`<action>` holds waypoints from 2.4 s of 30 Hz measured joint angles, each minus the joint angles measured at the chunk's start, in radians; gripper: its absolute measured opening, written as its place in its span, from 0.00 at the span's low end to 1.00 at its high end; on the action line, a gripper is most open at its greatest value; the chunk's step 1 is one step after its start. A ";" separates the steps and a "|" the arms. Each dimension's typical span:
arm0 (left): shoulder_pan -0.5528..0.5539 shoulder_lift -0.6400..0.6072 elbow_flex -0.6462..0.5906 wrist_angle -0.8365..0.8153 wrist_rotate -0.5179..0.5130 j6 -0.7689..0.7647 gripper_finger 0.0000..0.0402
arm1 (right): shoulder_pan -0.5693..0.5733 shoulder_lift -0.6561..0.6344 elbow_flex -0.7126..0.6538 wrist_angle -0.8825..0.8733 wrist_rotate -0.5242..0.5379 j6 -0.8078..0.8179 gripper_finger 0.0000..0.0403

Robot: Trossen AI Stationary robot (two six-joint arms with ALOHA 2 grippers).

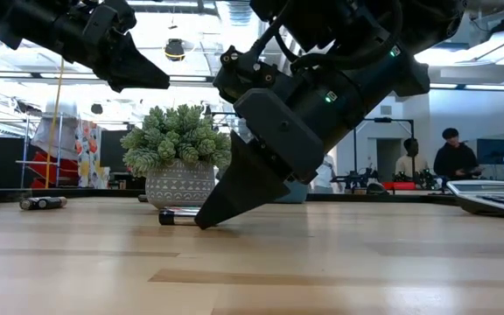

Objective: Sort batteries
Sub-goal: Put the silver battery into the green bin

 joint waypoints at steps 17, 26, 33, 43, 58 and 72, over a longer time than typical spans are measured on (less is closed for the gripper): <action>0.000 0.000 0.000 -0.002 0.000 0.000 0.30 | -0.002 -0.002 0.001 -0.023 0.001 0.007 0.13; 0.000 0.000 0.000 -0.008 0.000 0.000 0.30 | 0.003 -0.002 0.001 -0.014 0.001 -0.009 0.12; 0.000 0.000 0.000 -0.011 0.000 0.000 0.30 | 0.006 0.000 0.000 0.001 0.001 -0.035 0.12; 0.000 0.000 0.000 -0.015 0.000 0.000 0.30 | 0.009 -0.007 -0.002 0.001 -0.009 -0.054 0.12; 0.000 0.000 0.000 -0.018 0.000 0.000 0.30 | 0.030 -0.053 -0.002 -0.005 -0.012 -0.094 0.12; 0.000 0.000 0.000 -0.024 0.000 -0.003 0.30 | 0.021 -0.288 -0.099 -0.129 -0.006 -0.172 0.12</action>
